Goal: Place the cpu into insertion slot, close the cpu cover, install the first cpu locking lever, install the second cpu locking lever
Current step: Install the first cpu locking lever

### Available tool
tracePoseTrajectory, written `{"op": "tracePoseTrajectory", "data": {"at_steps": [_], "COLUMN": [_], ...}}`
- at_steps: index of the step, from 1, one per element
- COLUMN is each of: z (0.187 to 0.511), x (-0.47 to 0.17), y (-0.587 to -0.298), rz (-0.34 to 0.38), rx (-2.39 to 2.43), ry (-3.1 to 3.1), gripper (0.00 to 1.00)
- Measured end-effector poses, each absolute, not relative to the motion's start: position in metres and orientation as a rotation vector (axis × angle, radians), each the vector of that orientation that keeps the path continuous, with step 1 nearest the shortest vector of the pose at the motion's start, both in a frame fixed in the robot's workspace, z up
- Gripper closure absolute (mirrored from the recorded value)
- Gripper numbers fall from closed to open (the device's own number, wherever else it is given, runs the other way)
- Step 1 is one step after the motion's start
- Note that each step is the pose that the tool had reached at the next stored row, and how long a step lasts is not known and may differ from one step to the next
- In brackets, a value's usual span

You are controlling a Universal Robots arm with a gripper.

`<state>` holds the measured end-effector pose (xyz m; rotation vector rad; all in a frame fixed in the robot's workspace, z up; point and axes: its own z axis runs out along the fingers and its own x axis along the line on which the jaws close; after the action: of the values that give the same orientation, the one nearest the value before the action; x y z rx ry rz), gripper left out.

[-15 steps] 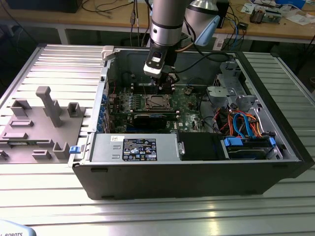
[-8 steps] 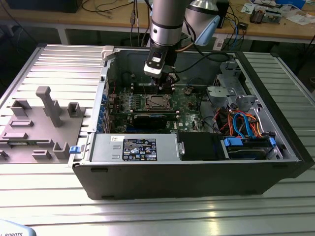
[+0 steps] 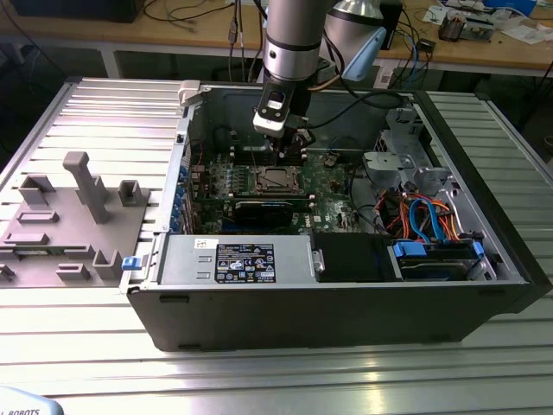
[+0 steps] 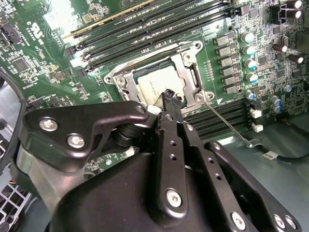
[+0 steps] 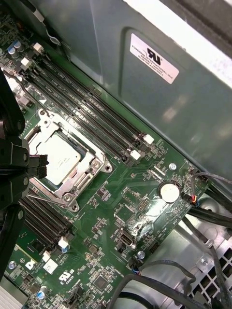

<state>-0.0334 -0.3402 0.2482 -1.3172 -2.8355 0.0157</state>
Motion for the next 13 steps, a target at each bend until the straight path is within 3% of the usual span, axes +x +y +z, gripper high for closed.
{"op": "tracePoseTrajectory", "data": {"at_steps": [13], "z": [0.2482], "x": [-0.0334], "y": [-0.3402], "rz": [0.016], "rx": [-1.300], "ry": [-2.843], "gripper": [0.89]}}
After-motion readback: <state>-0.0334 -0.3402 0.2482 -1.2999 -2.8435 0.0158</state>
